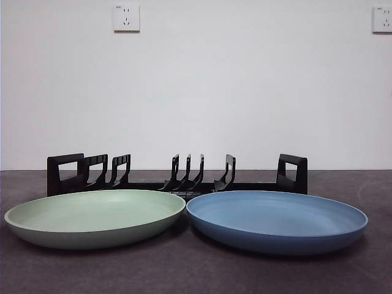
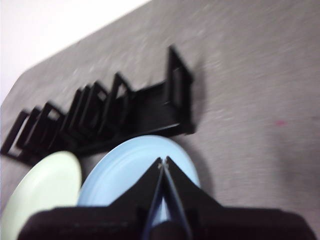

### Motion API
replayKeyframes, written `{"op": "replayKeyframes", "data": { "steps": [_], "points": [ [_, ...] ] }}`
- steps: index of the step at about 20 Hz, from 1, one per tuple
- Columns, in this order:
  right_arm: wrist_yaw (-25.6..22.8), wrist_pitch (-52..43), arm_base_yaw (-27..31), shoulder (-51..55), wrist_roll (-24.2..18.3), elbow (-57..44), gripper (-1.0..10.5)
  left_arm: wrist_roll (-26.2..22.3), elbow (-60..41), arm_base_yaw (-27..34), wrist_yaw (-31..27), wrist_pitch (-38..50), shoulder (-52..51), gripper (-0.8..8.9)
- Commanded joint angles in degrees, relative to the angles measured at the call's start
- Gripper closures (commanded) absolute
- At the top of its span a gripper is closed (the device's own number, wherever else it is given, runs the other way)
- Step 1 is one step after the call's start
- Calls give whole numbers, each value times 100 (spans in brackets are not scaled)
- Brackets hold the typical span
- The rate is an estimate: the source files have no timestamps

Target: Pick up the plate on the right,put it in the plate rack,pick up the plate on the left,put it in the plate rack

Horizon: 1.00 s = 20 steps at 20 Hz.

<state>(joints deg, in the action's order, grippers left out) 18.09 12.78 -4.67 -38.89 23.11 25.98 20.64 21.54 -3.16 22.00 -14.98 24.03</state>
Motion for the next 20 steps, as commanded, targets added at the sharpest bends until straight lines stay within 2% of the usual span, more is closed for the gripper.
{"op": "replayKeyframes", "data": {
  "steps": [1,4,7,9,11,12,13,14,16,17,20],
  "points": [
    [426,2,9,-688,-269,310,956,-352,310,13,214,-15,557,821],
    [699,243,7,-1366,-435,691,952,-525,688,13,595,-70,1279,821],
    [1340,935,7,-2186,-1158,1215,948,-595,1191,7,1375,-192,2308,821],
    [1464,1200,7,-2498,-1355,1390,946,-595,1368,-39,1742,-186,2758,820],
    [1453,1202,7,-2597,-1388,1408,938,-597,1432,-133,1790,-177,3021,818],
    [1447,1202,7,-2599,-1423,1408,909,-640,1432,-166,1803,-177,3080,816],
    [1423,1200,7,-2599,-1423,1408,823,-763,1432,-208,1808,-179,3110,808],
    [1300,1200,9,-2599,-1419,1408,753,-785,1432,-238,1788,-162,3112,755],
    [911,1202,9,-2599,-1425,1408,716,-715,1432,-297,1587,-26,3112,501],
    [831,1202,9,-2599,-1427,1408,716,-605,1432,-306,1449,42,3112,463],
    [619,1202,9,-2653,-1572,1408,726,-551,1539,-398,1338,70,3121,466]
  ]
}}
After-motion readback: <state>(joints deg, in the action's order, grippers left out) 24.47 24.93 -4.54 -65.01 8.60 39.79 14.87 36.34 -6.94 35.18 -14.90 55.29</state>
